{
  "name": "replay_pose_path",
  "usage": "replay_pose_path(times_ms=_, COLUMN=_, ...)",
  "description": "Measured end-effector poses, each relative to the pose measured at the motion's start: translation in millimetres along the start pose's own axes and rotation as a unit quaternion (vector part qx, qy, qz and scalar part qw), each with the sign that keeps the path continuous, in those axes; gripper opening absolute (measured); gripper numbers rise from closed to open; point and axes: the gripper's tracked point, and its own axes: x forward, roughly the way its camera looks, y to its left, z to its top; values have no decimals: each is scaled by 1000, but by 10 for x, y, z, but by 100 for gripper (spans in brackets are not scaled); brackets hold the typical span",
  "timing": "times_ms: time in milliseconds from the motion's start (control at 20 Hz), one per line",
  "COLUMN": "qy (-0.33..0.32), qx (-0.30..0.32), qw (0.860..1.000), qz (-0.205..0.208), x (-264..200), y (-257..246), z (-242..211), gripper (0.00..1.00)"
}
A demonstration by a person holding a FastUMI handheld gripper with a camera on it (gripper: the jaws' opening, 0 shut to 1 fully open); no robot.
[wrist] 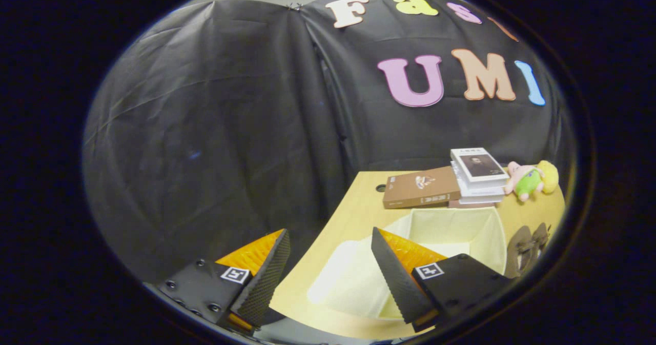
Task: Open the storage box then place both shoes into the box .Put the left shoe in first, then the right shoe, with the right side of both shoes facing outward in a uniform manner.
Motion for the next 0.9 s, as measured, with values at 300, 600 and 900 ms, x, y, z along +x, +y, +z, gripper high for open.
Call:
replay_pose_path(times_ms=300, qy=-14, qx=1, qw=997, qz=-82, x=-372, y=-866, z=253, gripper=100)
replay_pose_path(times_ms=600, qy=72, qx=-66, qw=966, qz=-241, x=-758, y=-2146, z=19, gripper=100)
replay_pose_path(times_ms=900, qy=177, qx=-97, qw=925, qz=-322, x=-874, y=-2932, z=-239, gripper=99)
